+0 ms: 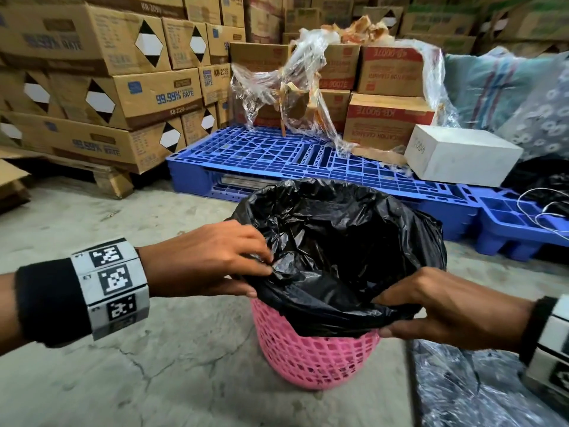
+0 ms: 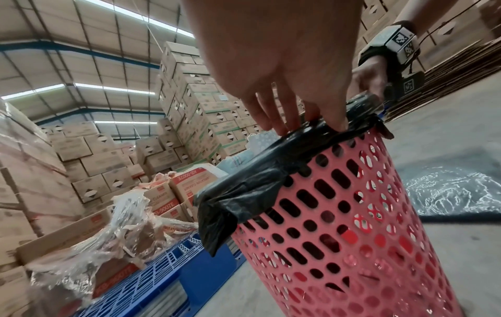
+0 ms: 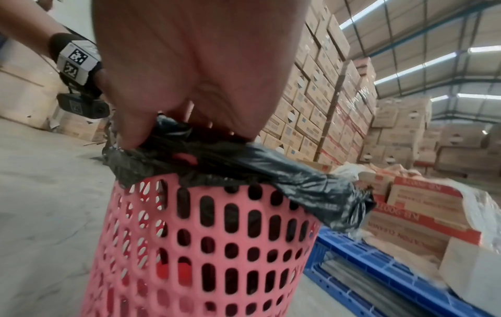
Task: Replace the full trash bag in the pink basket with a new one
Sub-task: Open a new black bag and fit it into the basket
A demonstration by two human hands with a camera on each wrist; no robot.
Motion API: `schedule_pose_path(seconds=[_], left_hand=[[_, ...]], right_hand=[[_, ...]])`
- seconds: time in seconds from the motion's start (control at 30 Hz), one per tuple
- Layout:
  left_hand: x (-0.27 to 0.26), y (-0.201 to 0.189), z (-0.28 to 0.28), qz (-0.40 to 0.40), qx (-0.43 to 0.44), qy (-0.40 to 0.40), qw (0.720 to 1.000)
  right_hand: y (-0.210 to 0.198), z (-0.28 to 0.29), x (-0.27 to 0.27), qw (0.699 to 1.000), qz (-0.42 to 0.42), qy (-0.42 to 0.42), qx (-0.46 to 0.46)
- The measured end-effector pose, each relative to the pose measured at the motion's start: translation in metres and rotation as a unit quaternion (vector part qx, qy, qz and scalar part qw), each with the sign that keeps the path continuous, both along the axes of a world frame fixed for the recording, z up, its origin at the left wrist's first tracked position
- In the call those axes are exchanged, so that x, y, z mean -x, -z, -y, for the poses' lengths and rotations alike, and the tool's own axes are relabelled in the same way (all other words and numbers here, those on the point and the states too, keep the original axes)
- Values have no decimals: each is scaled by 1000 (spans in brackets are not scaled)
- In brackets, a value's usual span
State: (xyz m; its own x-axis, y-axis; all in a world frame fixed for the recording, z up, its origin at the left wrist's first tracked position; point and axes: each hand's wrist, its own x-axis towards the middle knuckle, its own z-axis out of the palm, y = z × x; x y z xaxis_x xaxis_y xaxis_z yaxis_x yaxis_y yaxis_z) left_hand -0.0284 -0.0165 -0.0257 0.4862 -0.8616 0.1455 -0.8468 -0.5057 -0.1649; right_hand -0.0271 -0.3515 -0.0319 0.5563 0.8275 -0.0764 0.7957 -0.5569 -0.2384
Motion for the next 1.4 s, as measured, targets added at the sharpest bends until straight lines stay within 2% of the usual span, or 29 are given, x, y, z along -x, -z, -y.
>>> schedule_pose_path(seconds=[0.17,0.33,0.43,0.5,0.57,0.63,0.7,0.8,0.87,0.97,1.17,1.27,1.4], left_hand=[[-3,-10,-1,-20,-51,22,998],[-7,-27,-4,-87,-89,-38,991],[-3,-23,-4,-136,-19,-95,986],[-5,-18,-2,-150,33,-171,973],[-12,-11,2,-174,55,-265,947],[-21,0,8,-222,68,-327,916],[-30,13,15,-252,81,-353,898],[-39,31,18,-278,114,-359,883],[-41,38,15,-279,134,-357,881],[-41,40,12,-276,133,-355,883],[-39,37,16,-279,140,-358,880],[-39,38,16,-280,151,-354,880],[-36,37,16,-290,161,-351,876]], right_hand=[[-5,-9,18,1000,-17,-16,0],[-16,-29,37,988,-150,-31,-20],[-24,-36,27,981,-194,-14,-3],[-35,-39,8,986,-164,2,14],[-44,-38,-15,990,-116,28,77],[-50,-41,-38,979,-82,59,176],[-51,-50,-56,961,-70,78,257],[-45,-72,-72,943,-74,79,314],[-32,-90,-82,936,-83,62,335],[12,-113,-95,922,-77,43,377],[107,-131,-104,912,-54,9,406],[142,-141,-94,915,-76,17,396],[144,-146,-95,925,-122,40,358]])
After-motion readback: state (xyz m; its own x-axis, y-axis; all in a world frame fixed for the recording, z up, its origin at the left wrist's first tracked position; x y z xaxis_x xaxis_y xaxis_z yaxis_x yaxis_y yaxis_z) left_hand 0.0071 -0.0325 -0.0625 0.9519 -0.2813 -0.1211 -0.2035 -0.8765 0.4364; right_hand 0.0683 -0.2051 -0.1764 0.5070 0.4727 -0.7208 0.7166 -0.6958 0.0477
